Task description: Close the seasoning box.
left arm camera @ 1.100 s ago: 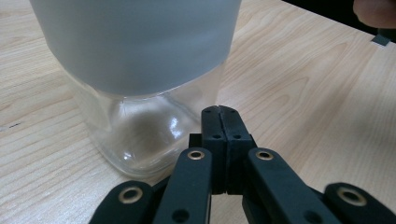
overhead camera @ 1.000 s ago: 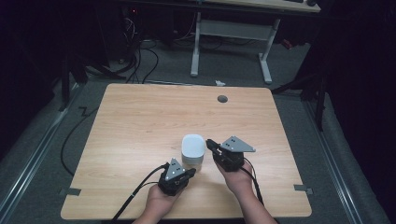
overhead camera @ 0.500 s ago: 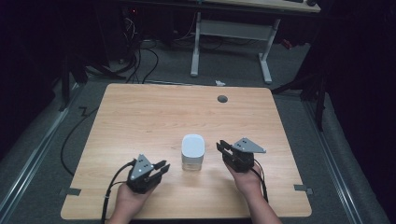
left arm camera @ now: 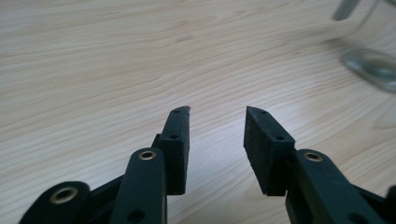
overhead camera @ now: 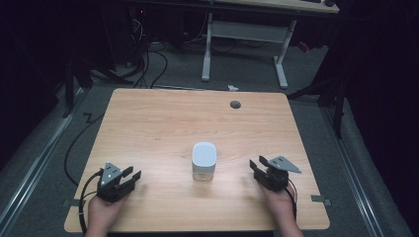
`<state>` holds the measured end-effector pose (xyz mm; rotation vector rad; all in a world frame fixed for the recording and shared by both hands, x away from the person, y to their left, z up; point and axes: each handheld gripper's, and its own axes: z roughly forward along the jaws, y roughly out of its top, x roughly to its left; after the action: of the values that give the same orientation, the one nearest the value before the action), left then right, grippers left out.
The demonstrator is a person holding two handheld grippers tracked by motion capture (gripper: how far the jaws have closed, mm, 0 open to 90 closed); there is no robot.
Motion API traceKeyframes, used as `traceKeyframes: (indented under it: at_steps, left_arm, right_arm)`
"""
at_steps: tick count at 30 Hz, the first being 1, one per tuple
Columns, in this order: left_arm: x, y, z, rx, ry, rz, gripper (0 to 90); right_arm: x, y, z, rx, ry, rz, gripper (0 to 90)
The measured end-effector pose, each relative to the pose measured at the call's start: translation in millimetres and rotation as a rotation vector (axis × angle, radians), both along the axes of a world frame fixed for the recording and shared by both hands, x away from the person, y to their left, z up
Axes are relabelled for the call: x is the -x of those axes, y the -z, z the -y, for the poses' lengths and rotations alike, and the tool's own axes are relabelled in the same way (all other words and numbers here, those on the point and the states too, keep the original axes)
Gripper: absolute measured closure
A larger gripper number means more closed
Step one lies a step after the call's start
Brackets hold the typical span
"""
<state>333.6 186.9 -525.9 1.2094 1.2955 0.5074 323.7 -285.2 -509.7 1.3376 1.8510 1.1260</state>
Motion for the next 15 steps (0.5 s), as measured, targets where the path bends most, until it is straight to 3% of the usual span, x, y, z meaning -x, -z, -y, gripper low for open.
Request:
traceKeyframes:
  at_steps: [2,4,6,7,8,9,12,15]
  left_arm:
    - [4.8,3.1,-3.8,0.009,-0.022,-0.01,60.3]
    - [9.6,10.5,4.5,-0.077,-0.003,-0.013,59.7]
    - [9.3,10.7,8.0,-0.09,-0.005,-0.008,59.2]
    - [9.1,7.6,14.0,-0.068,0.009,-0.002,59.0]
    - [9.1,7.6,14.0,-0.068,0.009,-0.002,58.7]
    - [10.3,7.9,19.1,-0.093,0.017,0.011,58.5]
    - [11.2,10.0,21.6,-0.106,0.027,0.009,58.3]
    - [10.5,11.3,18.8,-0.087,0.026,-0.003,58.4]
  right_arm:
    - [21.4,3.1,14.3,-0.012,0.035,0.027,53.9]
    - [37.6,1.7,27.4,-0.001,0.062,0.041,52.5]
    - [39.1,3.1,29.8,0.004,0.069,0.042,52.2]
    - [36.3,8.3,34.0,-0.012,0.072,0.011,50.5]
    - [36.3,8.3,34.0,-0.012,0.072,0.011,50.5]
    - [31.6,10.7,34.0,0.0,0.06,-0.002,49.7]
    - [30.0,10.6,33.0,0.002,0.054,0.001,49.3]
    - [30.1,12.0,31.3,-0.01,0.051,-0.013,49.4]
